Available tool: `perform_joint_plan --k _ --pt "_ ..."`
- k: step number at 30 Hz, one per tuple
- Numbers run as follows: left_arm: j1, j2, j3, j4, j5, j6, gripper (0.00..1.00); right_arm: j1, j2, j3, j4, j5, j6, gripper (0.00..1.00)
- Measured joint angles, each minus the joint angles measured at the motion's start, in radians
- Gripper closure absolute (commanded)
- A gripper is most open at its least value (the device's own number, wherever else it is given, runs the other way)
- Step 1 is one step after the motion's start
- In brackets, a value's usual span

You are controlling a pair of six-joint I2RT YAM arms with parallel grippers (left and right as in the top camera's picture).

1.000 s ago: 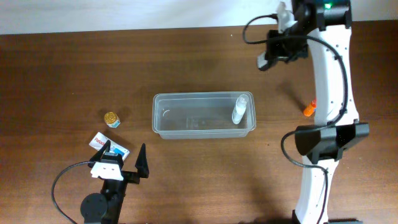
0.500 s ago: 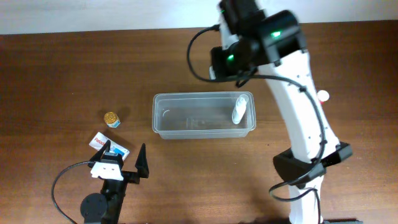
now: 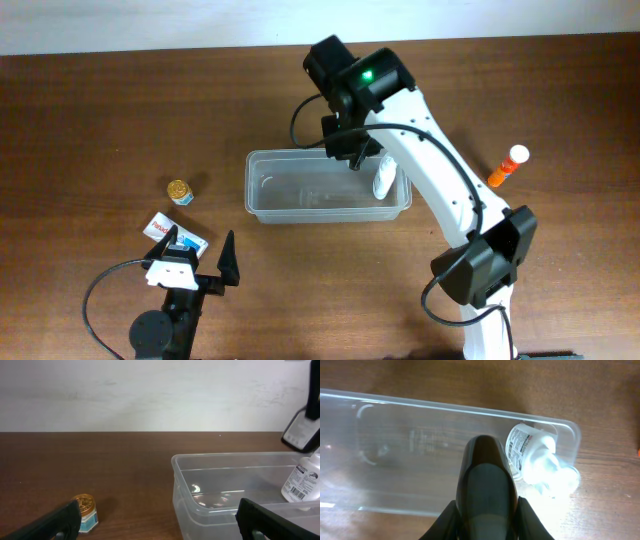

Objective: Pack container
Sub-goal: 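Carry the dark bottle over the container beside the lotion bottle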

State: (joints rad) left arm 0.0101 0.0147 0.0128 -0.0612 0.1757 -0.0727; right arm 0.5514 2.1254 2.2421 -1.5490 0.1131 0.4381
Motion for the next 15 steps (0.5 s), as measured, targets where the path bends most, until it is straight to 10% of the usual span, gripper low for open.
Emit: perform_joint_plan --k 15 --pt "0.000 0.000 0.000 0.000 0.000 0.000 0.00 0.000 0.001 -0.240 0.161 0.024 0.059 0.80"
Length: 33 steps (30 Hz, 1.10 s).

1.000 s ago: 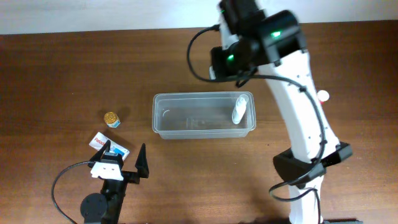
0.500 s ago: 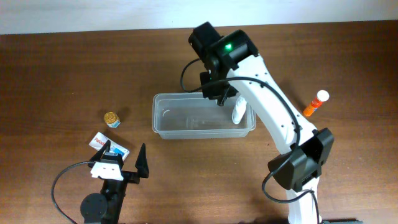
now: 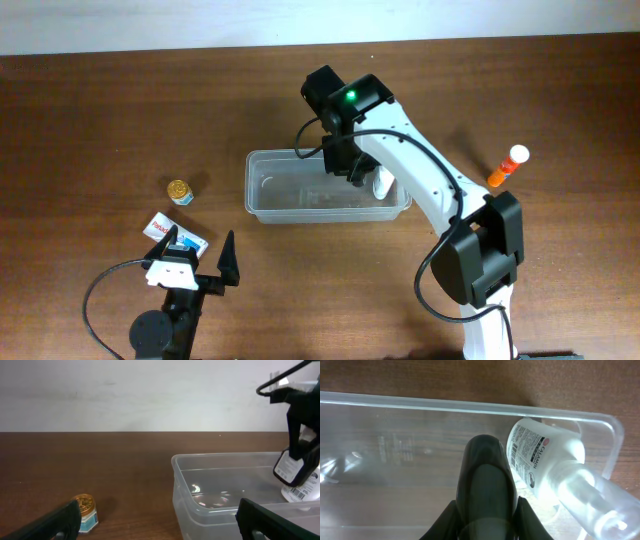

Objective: Pack container
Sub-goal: 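Carry the dark bottle over the container beside the lotion bottle, then lower the dark bottle into the container and release it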

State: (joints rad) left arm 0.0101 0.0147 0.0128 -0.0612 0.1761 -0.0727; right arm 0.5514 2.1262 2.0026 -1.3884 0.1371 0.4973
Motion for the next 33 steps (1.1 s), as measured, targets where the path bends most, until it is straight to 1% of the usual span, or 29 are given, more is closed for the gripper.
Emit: perform_joint_plan --k 8,22,33 --pt "0.000 0.000 0.000 0.000 0.000 0.000 0.01 0.000 0.000 -0.011 0.023 0.014 0.050 0.79" --pt "0.000 0.000 0.000 0.000 0.000 0.000 0.01 0.000 0.001 -0.013 0.032 0.024 0.084 0.79" --pt "0.000 0.000 0.000 0.000 0.000 0.000 0.00 -0.001 0.003 -0.099 0.089 0.024 0.098 0.79"
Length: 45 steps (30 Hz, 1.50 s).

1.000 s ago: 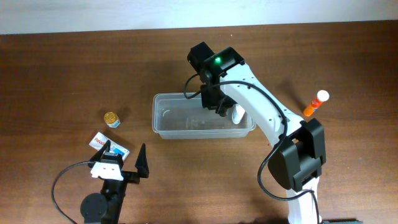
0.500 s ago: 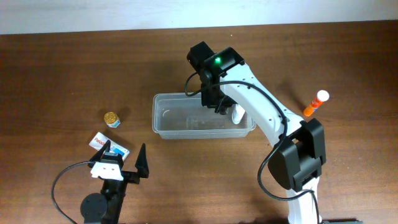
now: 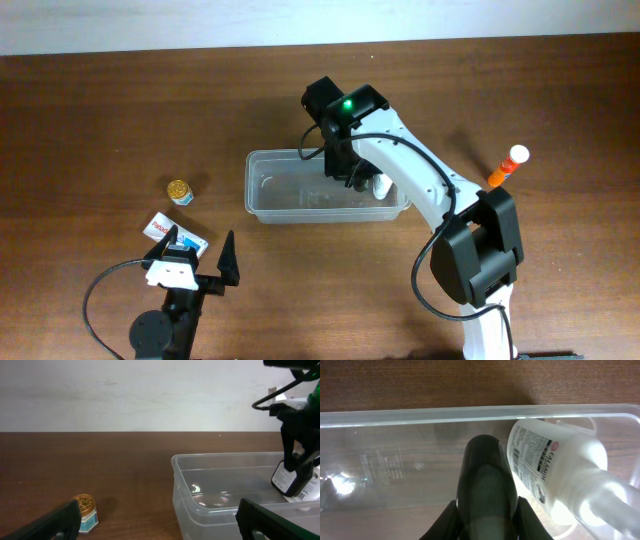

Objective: Pack container
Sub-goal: 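Lower the dark bottle into the container and release it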

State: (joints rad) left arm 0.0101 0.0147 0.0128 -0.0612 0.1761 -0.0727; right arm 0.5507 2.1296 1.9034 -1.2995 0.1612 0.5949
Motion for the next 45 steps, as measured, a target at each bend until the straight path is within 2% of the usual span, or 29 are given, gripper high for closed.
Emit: perform_joint_plan --k 45 --pt "0.000 0.000 0.000 0.000 0.000 0.000 0.01 0.000 0.002 -0.132 0.144 0.007 0.003 0.79"
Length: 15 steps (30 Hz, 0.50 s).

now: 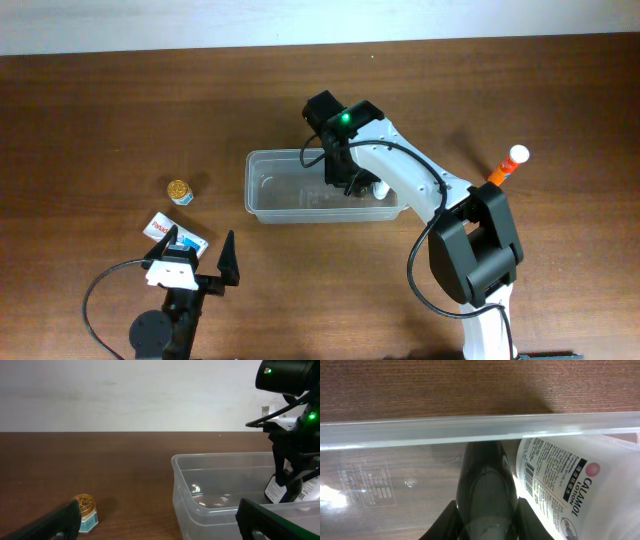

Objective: Pack container
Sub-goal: 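Lower the dark bottle into the container and release it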

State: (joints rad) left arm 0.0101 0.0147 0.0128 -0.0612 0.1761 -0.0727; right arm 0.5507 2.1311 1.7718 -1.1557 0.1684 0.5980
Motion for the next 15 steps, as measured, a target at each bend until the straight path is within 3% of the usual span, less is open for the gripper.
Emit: perform_joint_plan --k 5,8,15 --pt "0.000 0.000 0.000 0.000 0.000 0.000 0.01 0.000 0.000 -0.002 0.003 0.000 0.000 0.78" --pt "0.000 0.000 0.000 0.000 0.000 0.000 0.01 0.000 0.000 -0.002 0.006 0.000 -0.002 0.70" --pt "0.000 0.000 0.000 0.000 0.000 0.000 0.01 0.000 0.000 -0.002 0.006 0.000 0.000 0.69"
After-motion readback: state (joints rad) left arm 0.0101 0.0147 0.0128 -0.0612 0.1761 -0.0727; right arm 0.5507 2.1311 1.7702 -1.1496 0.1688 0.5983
